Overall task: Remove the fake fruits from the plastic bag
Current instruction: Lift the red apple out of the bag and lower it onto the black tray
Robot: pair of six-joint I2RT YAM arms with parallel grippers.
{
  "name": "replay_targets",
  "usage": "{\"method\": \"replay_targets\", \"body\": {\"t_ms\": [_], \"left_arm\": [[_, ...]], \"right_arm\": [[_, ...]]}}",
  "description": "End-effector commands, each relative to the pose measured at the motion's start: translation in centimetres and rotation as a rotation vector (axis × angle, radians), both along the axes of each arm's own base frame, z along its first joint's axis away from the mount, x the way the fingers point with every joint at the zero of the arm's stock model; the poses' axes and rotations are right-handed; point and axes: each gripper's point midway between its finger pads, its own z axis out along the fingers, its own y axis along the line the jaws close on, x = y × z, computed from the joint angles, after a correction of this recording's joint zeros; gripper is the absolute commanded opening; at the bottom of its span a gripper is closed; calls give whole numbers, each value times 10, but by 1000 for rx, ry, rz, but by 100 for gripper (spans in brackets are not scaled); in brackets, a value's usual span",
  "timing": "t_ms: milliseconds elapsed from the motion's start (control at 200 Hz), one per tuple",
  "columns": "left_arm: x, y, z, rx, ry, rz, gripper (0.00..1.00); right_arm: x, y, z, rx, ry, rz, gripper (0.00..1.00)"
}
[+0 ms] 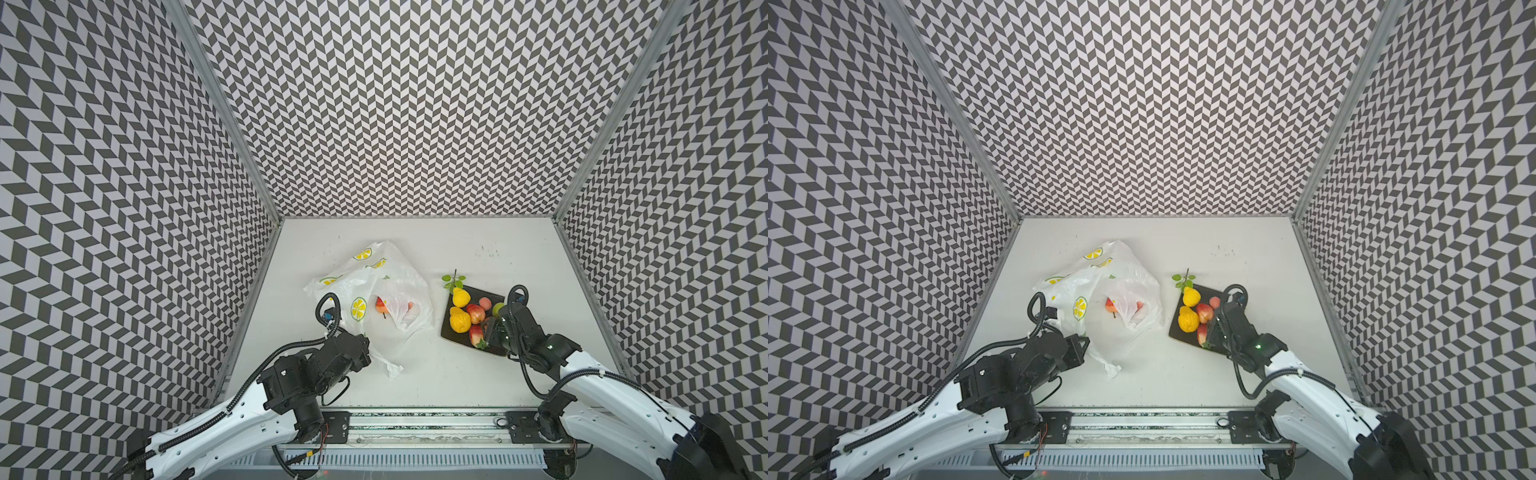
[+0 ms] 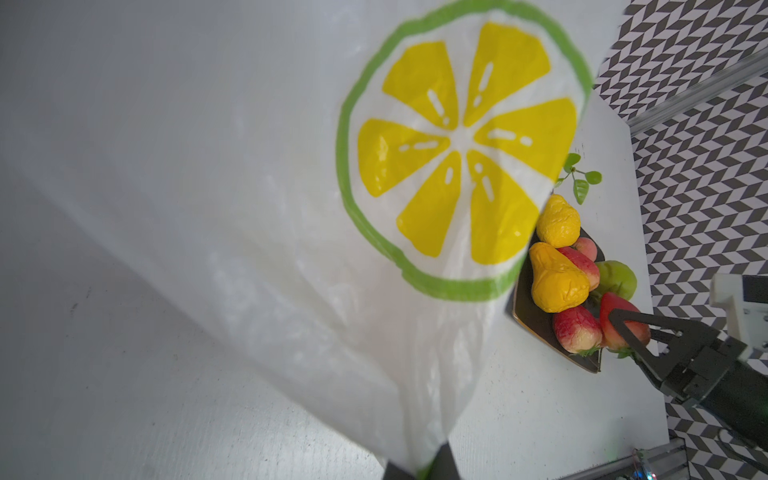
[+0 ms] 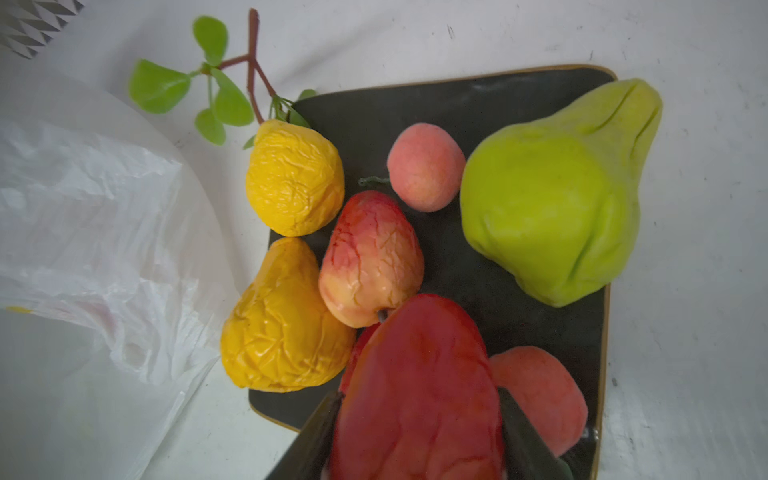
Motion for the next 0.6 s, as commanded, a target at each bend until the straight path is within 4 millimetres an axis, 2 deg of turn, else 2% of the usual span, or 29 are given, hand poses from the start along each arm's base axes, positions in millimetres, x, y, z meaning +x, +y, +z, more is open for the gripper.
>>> {"method": "replay_targets", "body": {"t_ms": [0, 335, 496, 596], "left_arm": [[-2, 10, -5, 33, 18, 22, 0], [-5, 17, -11, 71, 60, 43, 0], [-5, 18, -11, 89, 69, 51, 0], [-5, 20, -10, 95, 70, 57, 0]], "right_arm": [[11, 2, 5, 34, -42, -29, 41], [15, -6, 23, 20, -87, -41, 70], [15, -6, 44, 30, -126, -32, 78], [17, -5, 70, 40, -184, -8, 79]]}}
